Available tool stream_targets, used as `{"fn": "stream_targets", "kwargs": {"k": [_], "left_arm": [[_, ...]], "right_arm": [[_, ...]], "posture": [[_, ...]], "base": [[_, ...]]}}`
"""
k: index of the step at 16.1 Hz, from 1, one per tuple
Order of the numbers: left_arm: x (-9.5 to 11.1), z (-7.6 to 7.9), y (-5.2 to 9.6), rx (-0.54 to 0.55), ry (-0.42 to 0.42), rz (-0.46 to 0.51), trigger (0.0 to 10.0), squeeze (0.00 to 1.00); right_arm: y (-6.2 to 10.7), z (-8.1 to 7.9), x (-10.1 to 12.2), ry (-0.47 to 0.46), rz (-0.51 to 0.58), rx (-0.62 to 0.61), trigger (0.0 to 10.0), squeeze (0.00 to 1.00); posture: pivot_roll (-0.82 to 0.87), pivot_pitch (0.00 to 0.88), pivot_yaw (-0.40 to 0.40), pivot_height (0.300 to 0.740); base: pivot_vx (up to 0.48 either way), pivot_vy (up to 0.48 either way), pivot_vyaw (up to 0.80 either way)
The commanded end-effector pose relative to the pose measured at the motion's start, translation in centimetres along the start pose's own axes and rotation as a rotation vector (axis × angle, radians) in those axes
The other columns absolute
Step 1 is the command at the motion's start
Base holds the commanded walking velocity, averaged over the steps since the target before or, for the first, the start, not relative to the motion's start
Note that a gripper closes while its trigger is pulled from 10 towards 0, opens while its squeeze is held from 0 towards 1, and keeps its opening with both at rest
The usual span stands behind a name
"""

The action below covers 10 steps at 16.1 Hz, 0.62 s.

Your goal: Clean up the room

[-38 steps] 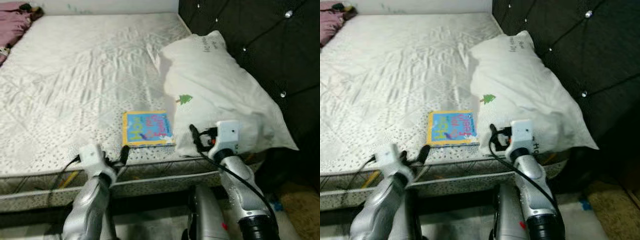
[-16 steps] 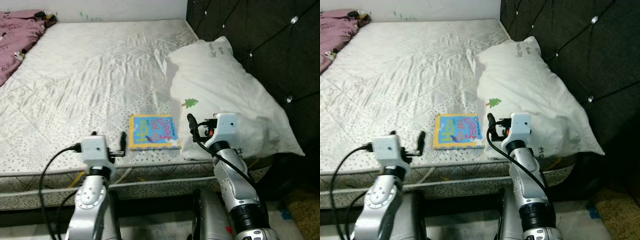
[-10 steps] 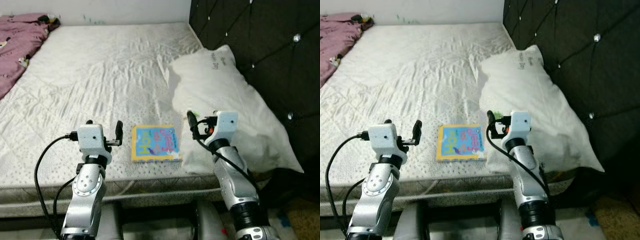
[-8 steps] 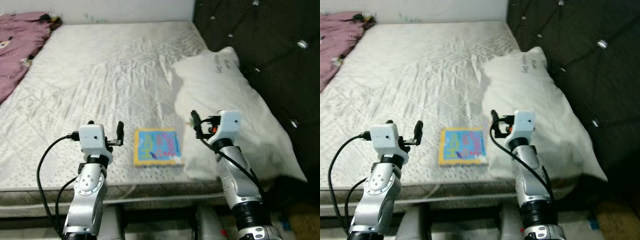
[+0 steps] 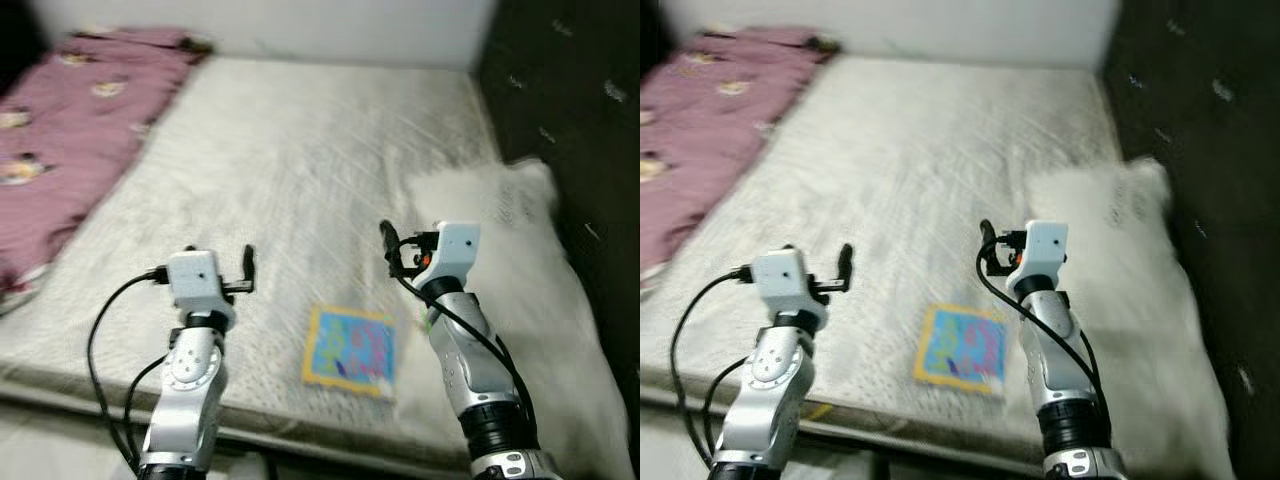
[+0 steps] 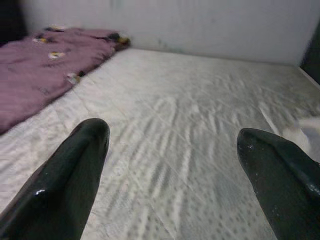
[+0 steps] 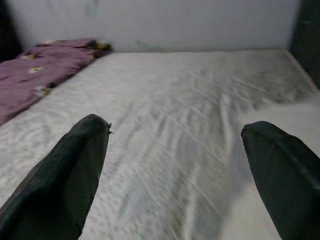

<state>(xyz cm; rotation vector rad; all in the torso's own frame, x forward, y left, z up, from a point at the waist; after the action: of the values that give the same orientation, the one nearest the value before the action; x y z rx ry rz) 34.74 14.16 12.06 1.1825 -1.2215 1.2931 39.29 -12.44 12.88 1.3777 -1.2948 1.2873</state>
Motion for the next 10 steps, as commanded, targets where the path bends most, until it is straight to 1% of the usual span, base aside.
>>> {"fn": "stream_targets", "kwargs": {"k": [1,3,6,10], "left_arm": [[-0.34,-0.56,0.09,0.013,-0.011,-0.015,10.0,0.0],[-0.06,-0.57,-0.22,0.012,-0.014,-0.007,10.0,0.0],[0.11,-0.22,-0.25,0.001,-0.016,0.001,10.0,0.0],[-0.05,-0.43,-0.23,0.014,0.019,-0.009,10.0,0.0]], "right_arm": [[0.1,-0.42,-0.54,0.002,-0.016,0.008,10.0,0.0],[0.09,-0.17,-0.51,0.007,-0.016,0.001,10.0,0.0],[0.29,0.37,-0.67,0.017,-0.021,-0.012,10.0,0.0],[0.45,-0.19,-1.16,0.007,-0.036,-0.003,10.0,0.0]], "posture": [[0.03,0.007,0.007,0.74],[0.03,0.007,0.007,0.74],[0.03,0.009,0.008,0.74],[0.03,0.009,0.009,0.74]], "base": [[0.0,0.0,0.0],[0.0,0.0,0.0],[0.0,0.0,0.0],[0.0,0.0,0.0]]}}
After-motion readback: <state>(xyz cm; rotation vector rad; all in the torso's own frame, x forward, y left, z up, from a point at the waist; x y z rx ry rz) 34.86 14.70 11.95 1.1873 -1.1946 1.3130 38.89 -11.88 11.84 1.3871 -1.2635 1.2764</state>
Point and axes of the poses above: a point about 5 cm out from each wrist's last joint towards the gripper, its own y axis pointing back from the gripper into the wrist, its own x axis along the axis of the wrist's last joint, z = x × y, the point moved 6 cm from there along -y, pointing out of the wrist towards the gripper, and after that the axes turned 2 degrees about -y, right-handed, at the moved point
